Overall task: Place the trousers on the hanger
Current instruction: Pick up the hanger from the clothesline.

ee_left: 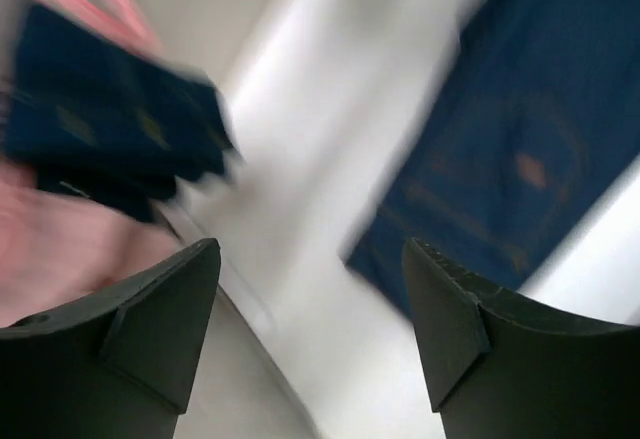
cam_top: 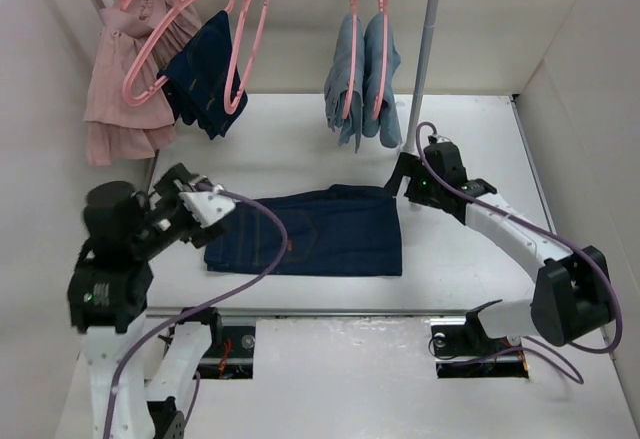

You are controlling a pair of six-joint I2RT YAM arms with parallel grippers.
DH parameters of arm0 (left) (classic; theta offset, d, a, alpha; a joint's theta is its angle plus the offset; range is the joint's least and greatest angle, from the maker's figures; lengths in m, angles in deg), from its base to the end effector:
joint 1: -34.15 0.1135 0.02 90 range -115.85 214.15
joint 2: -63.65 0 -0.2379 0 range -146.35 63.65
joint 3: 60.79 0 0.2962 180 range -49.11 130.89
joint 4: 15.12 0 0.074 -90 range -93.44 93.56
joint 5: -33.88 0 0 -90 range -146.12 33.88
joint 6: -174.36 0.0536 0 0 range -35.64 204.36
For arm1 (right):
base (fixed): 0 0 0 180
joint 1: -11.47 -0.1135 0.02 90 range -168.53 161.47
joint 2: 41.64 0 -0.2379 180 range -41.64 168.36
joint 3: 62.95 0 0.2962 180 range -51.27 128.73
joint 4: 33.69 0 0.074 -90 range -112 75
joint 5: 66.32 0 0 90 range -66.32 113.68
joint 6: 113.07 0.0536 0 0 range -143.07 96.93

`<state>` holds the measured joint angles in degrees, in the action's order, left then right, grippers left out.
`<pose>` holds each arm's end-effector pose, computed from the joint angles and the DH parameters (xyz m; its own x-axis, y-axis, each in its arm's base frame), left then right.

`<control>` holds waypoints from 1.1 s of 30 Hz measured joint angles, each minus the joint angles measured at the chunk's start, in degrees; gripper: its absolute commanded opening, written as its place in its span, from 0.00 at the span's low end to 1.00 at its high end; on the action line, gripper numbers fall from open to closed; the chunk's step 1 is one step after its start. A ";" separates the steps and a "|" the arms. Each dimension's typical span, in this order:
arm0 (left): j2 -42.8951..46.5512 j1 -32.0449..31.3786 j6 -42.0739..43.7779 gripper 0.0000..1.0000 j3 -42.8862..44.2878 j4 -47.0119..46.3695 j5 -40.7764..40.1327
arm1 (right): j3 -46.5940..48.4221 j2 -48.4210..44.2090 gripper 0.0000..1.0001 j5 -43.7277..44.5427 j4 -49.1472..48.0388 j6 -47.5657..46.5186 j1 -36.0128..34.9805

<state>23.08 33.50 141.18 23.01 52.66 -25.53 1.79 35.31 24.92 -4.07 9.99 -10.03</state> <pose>0.1641 -0.0291 0.4212 0.1682 0.7186 -0.6748 0.6064 0.4643 0.6456 0.3269 0.1275 0.1975 -0.7118 0.3058 -0.6324 0.0440 0.9179 0.3944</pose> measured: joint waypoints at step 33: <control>-59.84 -9.88 -53.94 0.01 48.87 -36.57 -21.64 | -11.52 0.28 1.00 3.34 -1.01 5.77 -8.98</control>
<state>-36.77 23.62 87.24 71.88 16.09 -47.17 -9.73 35.59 28.26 -5.07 15.76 -19.01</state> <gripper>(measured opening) 0.093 0.998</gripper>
